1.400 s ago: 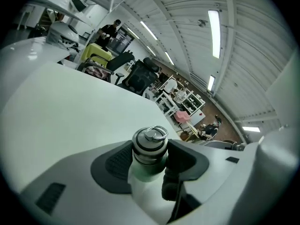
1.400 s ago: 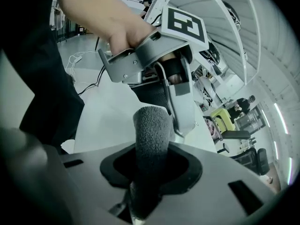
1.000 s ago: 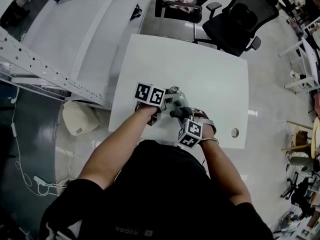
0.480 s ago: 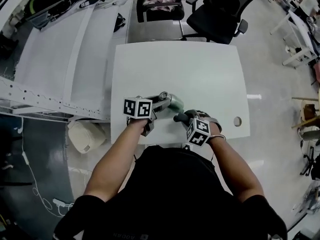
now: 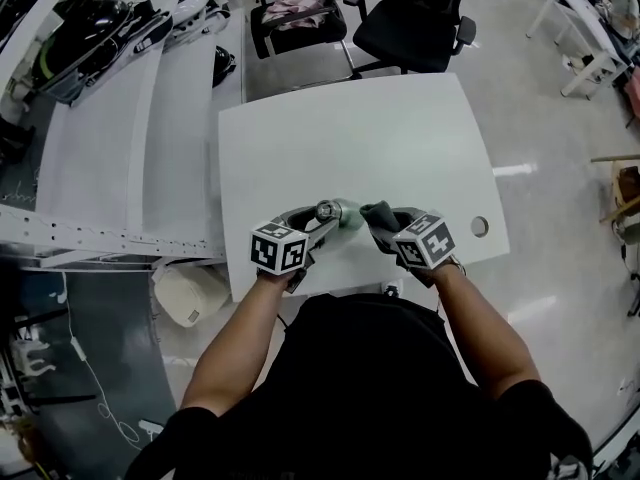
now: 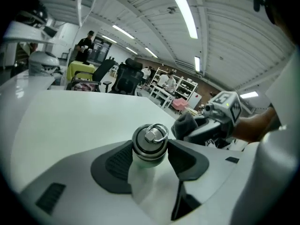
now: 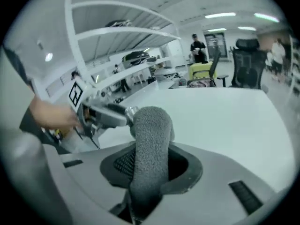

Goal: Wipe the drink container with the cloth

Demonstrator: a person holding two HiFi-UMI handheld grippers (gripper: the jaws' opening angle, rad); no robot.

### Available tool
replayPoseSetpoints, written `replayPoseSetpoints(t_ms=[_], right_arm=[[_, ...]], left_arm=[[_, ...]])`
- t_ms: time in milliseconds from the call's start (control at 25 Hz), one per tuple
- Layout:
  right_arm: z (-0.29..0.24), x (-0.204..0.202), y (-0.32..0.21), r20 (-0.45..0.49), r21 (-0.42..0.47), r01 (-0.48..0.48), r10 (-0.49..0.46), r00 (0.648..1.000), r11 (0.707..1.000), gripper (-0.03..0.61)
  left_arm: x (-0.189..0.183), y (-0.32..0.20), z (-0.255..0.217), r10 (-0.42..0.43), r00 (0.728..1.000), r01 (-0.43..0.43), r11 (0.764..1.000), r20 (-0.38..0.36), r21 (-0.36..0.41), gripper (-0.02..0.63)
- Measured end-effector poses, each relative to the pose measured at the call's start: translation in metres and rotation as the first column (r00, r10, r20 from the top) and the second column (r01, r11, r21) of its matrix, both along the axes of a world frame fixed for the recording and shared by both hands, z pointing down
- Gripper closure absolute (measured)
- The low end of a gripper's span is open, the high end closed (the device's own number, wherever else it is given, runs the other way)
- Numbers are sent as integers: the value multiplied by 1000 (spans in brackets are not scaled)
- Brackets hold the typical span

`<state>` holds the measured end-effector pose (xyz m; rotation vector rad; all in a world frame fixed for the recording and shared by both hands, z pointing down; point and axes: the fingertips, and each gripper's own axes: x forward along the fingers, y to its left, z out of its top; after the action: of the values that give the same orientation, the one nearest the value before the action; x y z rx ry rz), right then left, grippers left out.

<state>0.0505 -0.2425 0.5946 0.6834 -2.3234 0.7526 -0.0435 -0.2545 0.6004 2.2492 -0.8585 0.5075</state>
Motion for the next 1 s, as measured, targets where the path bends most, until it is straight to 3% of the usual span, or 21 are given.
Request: replayPoseSetpoints(t_ms=[120, 200, 360, 560, 760, 1000], right_arm=[[-12, -6, 1, 212, -158, -97, 129, 969, 983, 466], [-18, -11, 1, 273, -201, -87, 142, 951, 976, 466], [-27, -25, 0, 294, -201, -19, 79, 952, 979, 466], [-42, -42, -6, 352, -207, 9, 66, 934, 978, 466], [-39, -47, -6, 321, -191, 53, 11, 947, 980, 466], [-20, -43, -14, 314, -227, 33, 41, 949, 973, 466]], left_arm=[[9, 11, -3, 77, 993, -85, 992, 90, 92, 368], [15, 18, -5, 117, 983, -137, 980, 144, 143, 369], [24, 27, -8, 168, 962, -212, 956, 217, 203, 370], [25, 33, -4, 198, 938, -271, 931, 283, 243, 370], [31, 39, -6, 219, 918, -316, 908, 332, 276, 370], [30, 47, -4, 250, 895, -368, 882, 370, 293, 370]])
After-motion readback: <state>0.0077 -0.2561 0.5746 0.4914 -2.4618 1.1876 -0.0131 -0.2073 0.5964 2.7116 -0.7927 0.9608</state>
